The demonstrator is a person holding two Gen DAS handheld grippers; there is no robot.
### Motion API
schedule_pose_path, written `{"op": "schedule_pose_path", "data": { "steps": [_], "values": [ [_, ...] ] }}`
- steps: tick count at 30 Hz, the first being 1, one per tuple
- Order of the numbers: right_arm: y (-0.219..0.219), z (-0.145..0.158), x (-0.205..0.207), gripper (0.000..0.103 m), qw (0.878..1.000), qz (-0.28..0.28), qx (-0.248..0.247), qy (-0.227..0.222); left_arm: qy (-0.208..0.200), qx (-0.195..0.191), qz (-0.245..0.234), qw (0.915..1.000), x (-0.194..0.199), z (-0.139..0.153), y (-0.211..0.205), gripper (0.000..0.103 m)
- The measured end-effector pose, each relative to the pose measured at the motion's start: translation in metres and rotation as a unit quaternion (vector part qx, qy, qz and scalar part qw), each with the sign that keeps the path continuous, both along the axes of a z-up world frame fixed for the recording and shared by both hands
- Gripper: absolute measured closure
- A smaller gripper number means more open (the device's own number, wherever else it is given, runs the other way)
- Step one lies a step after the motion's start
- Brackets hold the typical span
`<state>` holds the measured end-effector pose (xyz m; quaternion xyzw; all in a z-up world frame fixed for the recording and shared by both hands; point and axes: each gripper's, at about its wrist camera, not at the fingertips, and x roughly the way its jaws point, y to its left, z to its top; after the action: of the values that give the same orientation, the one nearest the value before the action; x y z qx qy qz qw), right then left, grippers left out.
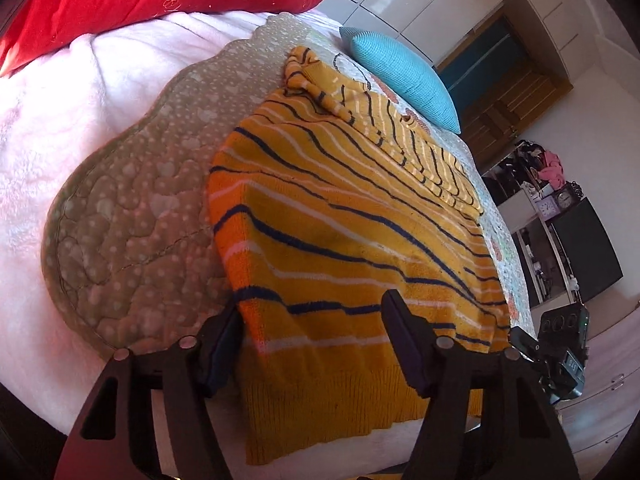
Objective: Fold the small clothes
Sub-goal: 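Grasp the sweater hem with the right tool while the left tool grasps the hem too, then lift the hem with both tools and fold it toward the collar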
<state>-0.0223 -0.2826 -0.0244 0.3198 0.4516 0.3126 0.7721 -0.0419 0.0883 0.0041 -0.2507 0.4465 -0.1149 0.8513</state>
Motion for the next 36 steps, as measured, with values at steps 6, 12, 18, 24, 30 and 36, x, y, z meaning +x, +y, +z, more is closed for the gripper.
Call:
{"op": "schedule_pose_path", "data": {
  "steps": [6, 12, 18, 24, 30, 36],
  "values": [
    [0.022, 0.001, -0.021, 0.068, 0.994, -0.036, -0.088, -0.044, 0.000, 0.027, 0.023, 0.9994, 0.000, 0.000, -0.010, 0.037],
    [-0.013, -0.012, -0.014, 0.093, 0.998, -0.050, 0.041, 0.013, 0.039, 0.031, 0.028, 0.9984, -0.003, 0.010, -0.017, 0.095],
    [-0.045, 0.011, -0.051, 0.094, 0.995, -0.054, 0.087, -0.009, 0.010, 0.020, 0.013, 0.9997, -0.051, 0.045, -0.029, 0.096],
    [-0.055, -0.008, -0.086, 0.094, 0.997, -0.044, 0.065, 0.016, 0.028, 0.031, 0.006, 0.9991, -0.084, 0.031, -0.042, 0.096],
    [-0.057, 0.015, -0.077, 0.093, 0.998, -0.032, 0.052, -0.005, 0.043, -0.023, 0.018, 0.9987, -0.076, 0.022, -0.023, 0.096],
    [-0.043, 0.066, -0.018, 0.093, 0.997, -0.013, 0.037, -0.059, 0.011, -0.053, 0.037, 0.9978, -0.020, 0.049, -0.008, 0.096]
  ]
}}
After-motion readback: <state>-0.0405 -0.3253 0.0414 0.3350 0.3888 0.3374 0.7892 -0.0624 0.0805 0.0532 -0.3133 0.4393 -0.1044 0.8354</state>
